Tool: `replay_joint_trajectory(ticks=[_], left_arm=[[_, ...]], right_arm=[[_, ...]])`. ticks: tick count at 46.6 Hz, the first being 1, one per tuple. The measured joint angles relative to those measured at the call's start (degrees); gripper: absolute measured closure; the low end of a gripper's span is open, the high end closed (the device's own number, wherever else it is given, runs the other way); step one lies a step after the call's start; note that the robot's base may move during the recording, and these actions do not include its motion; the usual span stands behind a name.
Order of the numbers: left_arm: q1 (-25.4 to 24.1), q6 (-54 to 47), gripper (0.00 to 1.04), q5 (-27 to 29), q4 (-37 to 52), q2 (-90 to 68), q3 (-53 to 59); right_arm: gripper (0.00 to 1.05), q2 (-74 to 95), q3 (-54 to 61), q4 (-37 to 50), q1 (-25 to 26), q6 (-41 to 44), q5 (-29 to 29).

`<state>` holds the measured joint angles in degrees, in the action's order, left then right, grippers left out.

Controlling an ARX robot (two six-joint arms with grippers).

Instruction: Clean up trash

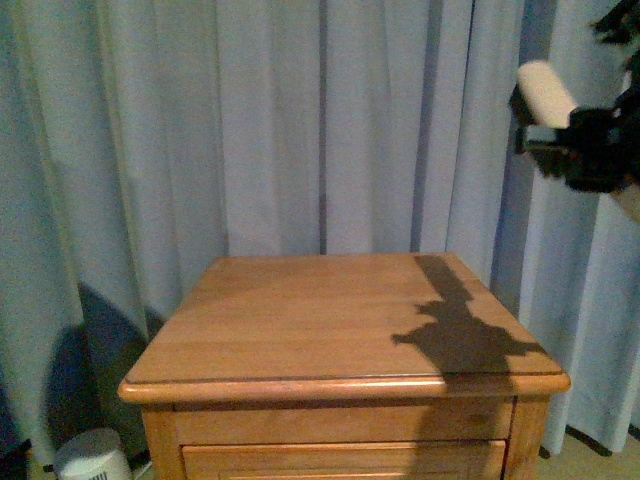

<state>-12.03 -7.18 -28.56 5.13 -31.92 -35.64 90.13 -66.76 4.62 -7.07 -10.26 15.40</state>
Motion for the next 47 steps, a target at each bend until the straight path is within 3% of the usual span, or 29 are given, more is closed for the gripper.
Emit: replay_joint_trajectory(ticks=[8,25,33,47], left_arm=[[0.00,0.00,0.77,-0.02,0.00,0.00,0.00],[0.00,-0.02,0.77,-0.02,0.00,0.00,0.00],[0.00,0.00,0.77,0.00,0.00,0.00,0.00],[0.00,-0.02,0.77,-0.02,0.00,0.00,0.00]], right_arm=[[0.84,-15.85,13.62,7.34,-1.01,3.23,5.07],[0.84,-49.16,35.50,5.25,-10.14,6.56,20.46],[0.84,-54.01,38.60,4.37,-13.84,7.13,24.37],[0.84,-55.34,39.36,4.66,-15.12,8.17,26.01]])
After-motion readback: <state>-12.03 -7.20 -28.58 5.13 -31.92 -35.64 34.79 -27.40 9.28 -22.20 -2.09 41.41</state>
